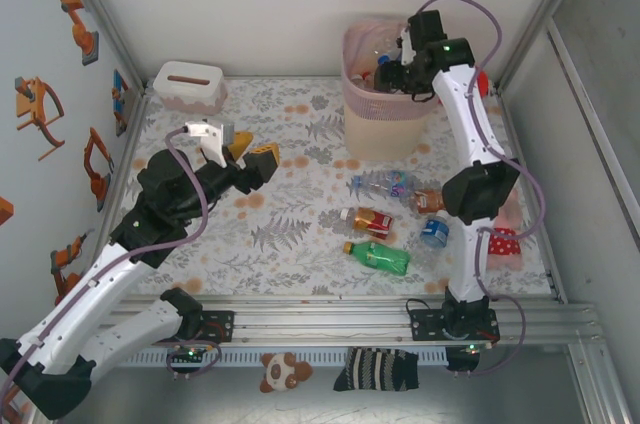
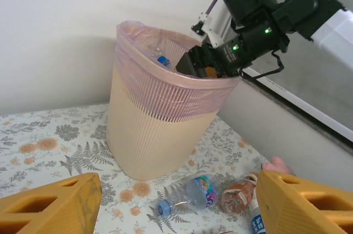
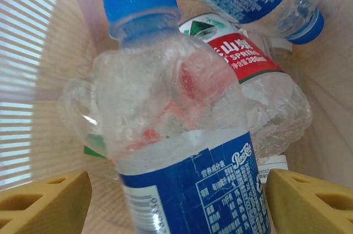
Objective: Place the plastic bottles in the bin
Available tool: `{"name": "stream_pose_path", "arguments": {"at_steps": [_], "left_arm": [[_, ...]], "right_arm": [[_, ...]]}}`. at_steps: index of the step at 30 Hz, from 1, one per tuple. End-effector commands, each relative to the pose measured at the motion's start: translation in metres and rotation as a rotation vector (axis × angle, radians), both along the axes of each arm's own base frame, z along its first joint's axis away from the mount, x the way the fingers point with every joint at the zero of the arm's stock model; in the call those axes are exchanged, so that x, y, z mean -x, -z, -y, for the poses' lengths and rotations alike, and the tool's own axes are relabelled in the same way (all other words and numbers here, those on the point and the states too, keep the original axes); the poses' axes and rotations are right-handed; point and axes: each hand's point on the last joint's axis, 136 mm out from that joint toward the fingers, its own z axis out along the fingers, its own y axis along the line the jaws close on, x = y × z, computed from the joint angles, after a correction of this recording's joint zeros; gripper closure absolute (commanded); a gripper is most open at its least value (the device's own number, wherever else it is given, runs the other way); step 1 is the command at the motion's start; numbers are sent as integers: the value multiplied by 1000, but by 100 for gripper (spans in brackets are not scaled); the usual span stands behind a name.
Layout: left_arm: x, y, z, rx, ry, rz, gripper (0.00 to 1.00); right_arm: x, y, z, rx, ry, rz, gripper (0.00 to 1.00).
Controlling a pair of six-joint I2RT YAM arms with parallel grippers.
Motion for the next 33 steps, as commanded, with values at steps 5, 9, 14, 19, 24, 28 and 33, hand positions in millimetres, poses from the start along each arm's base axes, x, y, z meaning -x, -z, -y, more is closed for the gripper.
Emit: {"name": "stream_pose_path", "arguments": {"at_steps": [5, 9, 14, 19, 24, 28, 33], "left_arm": [[1, -12, 2, 10, 15, 42, 27], [-1, -11, 2, 7, 13, 36, 23], [-4, -8, 7, 6, 19, 19, 23], [-7, -5, 11, 5, 27, 10, 23], [-11, -3, 15, 6, 34, 0, 23], [-13, -2, 18, 9, 42, -6, 23], [-15, 0, 20, 9, 43, -13, 23]], "right_arm": [[19, -53, 8, -24, 12, 94, 20], [26, -67, 8, -40, 10, 121, 22], [38, -87, 10, -57, 5, 159, 24], [57, -104, 16, -47, 0, 193, 24], [81, -114, 22, -27, -29, 225, 25], [103, -114, 20, -7, -115, 256, 26], [135, -102, 17, 38, -263, 274, 27]]}}
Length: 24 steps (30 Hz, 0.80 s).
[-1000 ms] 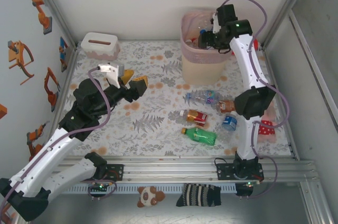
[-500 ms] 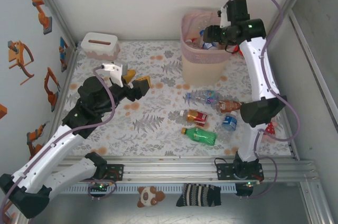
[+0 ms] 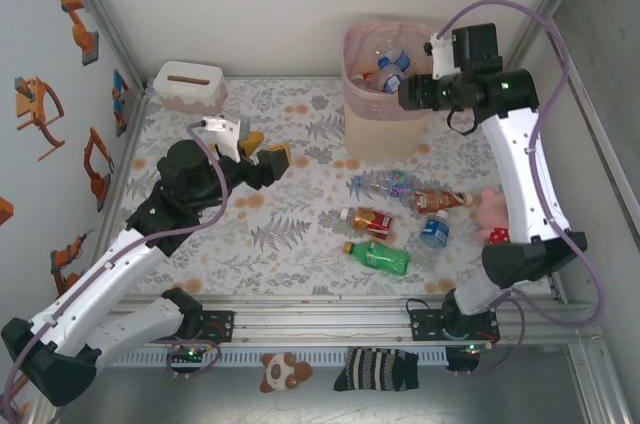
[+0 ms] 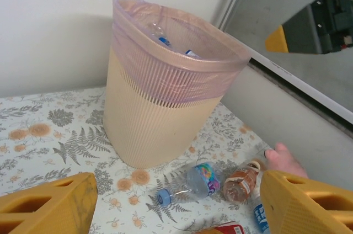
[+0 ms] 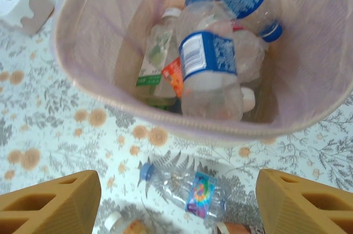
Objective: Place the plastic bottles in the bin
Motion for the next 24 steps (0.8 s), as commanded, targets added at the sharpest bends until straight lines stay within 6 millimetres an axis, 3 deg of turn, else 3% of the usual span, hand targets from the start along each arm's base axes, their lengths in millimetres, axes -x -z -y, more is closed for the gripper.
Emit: {"name": "stream_pose_path", "arguments": {"at_steps": [1, 10, 24], "left_arm": [[1, -23, 1, 48, 14, 40, 23], [1, -19, -1, 43, 3, 30, 23], [-3, -7, -20, 16, -90, -10, 23]], "right_arm": [[18, -1, -6, 46, -145, 61, 28], [74, 31, -28, 98, -389, 88, 30], [121, 143, -72, 422, -675, -161, 29]]}}
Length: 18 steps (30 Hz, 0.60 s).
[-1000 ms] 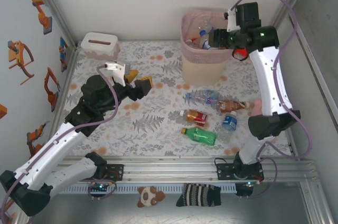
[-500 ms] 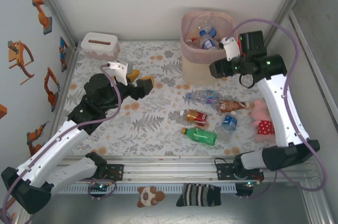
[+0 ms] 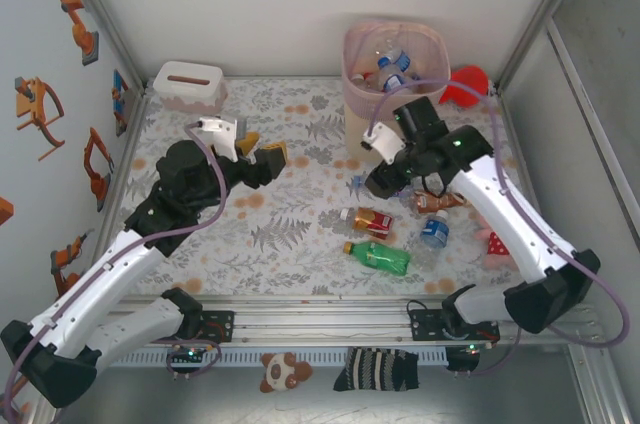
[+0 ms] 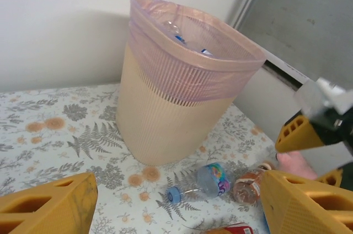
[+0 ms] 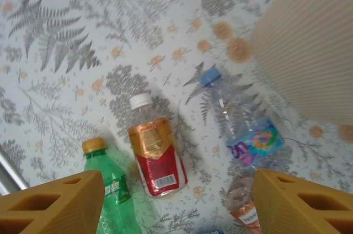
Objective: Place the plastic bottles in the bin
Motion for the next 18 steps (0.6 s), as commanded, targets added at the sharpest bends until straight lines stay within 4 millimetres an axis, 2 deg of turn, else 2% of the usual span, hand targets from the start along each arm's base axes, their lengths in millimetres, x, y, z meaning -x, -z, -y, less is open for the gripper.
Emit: {"name": "stream_pose_path", "arguments": {"at_steps": [1, 12, 18], "left_arm": [[2, -11, -11, 25, -37, 9, 23], [7, -9, -24, 29, -79, 8, 23], [8, -9, -26, 28, -82, 5, 23]], "right_arm": [[6, 30, 0, 134, -63, -36, 29], [17, 117, -13, 351, -145, -181, 25], [18, 158, -8, 441, -137, -229, 23]]}}
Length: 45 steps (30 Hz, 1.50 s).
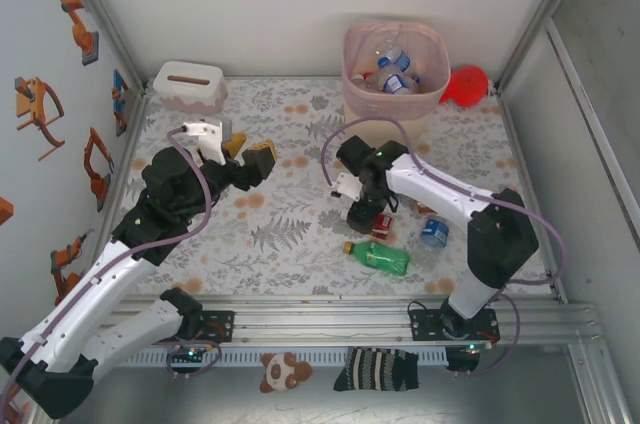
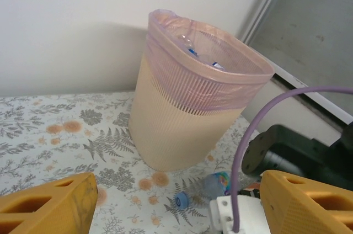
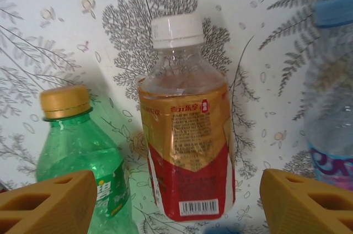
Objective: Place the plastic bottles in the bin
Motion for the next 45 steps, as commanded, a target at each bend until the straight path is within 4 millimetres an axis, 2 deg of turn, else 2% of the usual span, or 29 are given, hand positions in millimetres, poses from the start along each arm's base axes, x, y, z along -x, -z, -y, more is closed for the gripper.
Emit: {"name": "stream_pose_path", "arguments": {"at_steps": [1, 8, 13, 20, 25, 31, 36, 41, 45], "left_arm": [[1, 2, -5, 6, -16, -10, 23], [0, 3, -6, 6, -25, -15, 23], [0, 3, -7, 9, -27, -16, 23], [0, 2, -8, 10, -31, -16, 23], [0, 0, -9, 13, -30, -12, 23], [0, 0, -9, 11, -32, -12, 23], [0, 1, -10, 11, -35, -11, 23], [-1, 1, -11, 11, -37, -11, 23], [-1, 1, -11, 12, -39, -9, 23]], "right_arm": [[-4, 17, 6, 61, 8, 9, 22], [-1, 48, 15, 135, 3, -29, 21], [2, 62, 18, 155, -3, -54, 22], [3, 68, 20, 172, -5, -62, 29], [3, 65, 18, 160, -5, -63, 36], [-1, 49, 13, 130, -4, -32, 40], [-7, 24, 5, 71, -1, 10, 40], [-13, -14, -10, -46, 12, 52, 40], [-22, -54, -23, -165, 28, 117, 40]]}}
